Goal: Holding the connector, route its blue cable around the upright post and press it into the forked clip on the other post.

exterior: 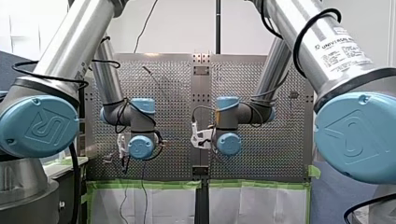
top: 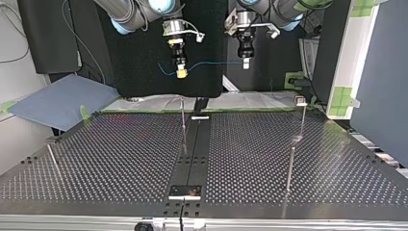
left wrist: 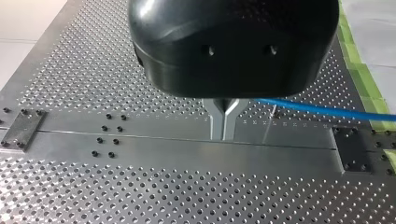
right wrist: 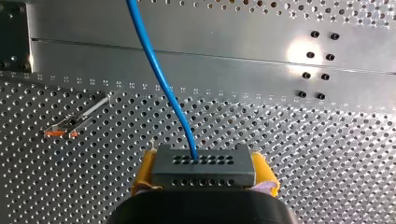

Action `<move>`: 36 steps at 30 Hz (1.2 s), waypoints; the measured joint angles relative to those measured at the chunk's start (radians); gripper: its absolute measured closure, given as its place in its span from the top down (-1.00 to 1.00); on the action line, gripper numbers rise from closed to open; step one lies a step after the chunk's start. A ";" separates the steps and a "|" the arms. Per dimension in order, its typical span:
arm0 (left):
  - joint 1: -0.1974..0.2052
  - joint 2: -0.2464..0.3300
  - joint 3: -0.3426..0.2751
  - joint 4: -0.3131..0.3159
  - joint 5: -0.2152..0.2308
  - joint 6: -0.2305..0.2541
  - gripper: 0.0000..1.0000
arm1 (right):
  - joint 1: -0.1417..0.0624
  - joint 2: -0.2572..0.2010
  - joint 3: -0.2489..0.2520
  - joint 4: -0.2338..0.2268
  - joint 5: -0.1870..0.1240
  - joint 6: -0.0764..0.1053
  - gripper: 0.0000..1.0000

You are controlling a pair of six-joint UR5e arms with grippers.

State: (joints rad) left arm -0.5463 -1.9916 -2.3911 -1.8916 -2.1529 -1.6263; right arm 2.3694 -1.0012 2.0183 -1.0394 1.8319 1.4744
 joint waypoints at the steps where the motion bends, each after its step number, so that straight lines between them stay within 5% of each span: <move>1: 0.000 0.000 0.000 0.000 0.000 0.000 -0.95 | 0.000 0.000 0.000 0.000 0.000 0.000 -1.00; 23: 0.001 -0.003 -0.003 -0.002 0.002 0.003 -1.00 | 0.020 0.046 -0.002 0.028 0.003 -0.002 -1.00; 36: 0.006 -0.038 -0.023 -0.075 0.011 0.097 -1.00 | 0.020 0.046 -0.002 0.028 0.003 -0.002 -1.00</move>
State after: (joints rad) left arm -0.5404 -2.0296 -2.4138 -1.9663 -2.1421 -1.5296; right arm 2.3892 -0.9551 2.0167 -1.0111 1.8348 1.4729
